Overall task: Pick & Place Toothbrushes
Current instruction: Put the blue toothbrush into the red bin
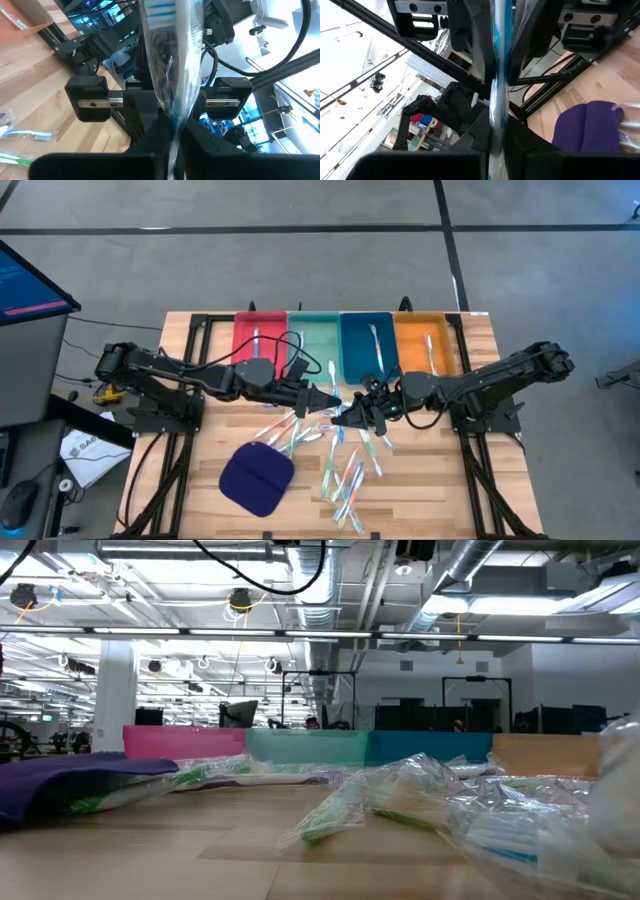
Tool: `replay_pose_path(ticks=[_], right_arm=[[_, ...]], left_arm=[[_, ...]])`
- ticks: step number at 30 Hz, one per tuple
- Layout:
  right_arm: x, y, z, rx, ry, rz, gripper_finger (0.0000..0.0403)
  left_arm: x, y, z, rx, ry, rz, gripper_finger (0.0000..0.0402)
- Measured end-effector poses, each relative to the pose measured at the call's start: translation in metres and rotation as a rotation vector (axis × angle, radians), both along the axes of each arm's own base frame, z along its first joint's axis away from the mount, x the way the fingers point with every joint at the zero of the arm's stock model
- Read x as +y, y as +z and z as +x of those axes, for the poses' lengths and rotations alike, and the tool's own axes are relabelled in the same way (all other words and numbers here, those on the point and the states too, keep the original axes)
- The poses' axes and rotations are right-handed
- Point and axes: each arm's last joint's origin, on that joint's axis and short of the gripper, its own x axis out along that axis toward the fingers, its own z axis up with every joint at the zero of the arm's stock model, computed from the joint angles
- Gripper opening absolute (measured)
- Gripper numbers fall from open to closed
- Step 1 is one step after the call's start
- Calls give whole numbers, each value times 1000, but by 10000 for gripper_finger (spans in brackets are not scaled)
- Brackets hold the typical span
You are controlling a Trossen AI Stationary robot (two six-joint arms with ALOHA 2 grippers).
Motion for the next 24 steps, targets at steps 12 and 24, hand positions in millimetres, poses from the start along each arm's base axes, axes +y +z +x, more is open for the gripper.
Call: replay_pose_path(ticks=[12,24], right_arm=[[-2,5,-3,-5,1,41,19],[-10,33,-27,-93,15,22,19]], left_arm=[[-1,0,0,-4,47,-11,90],[-11,-1,-1,-4,54,-6,90]])
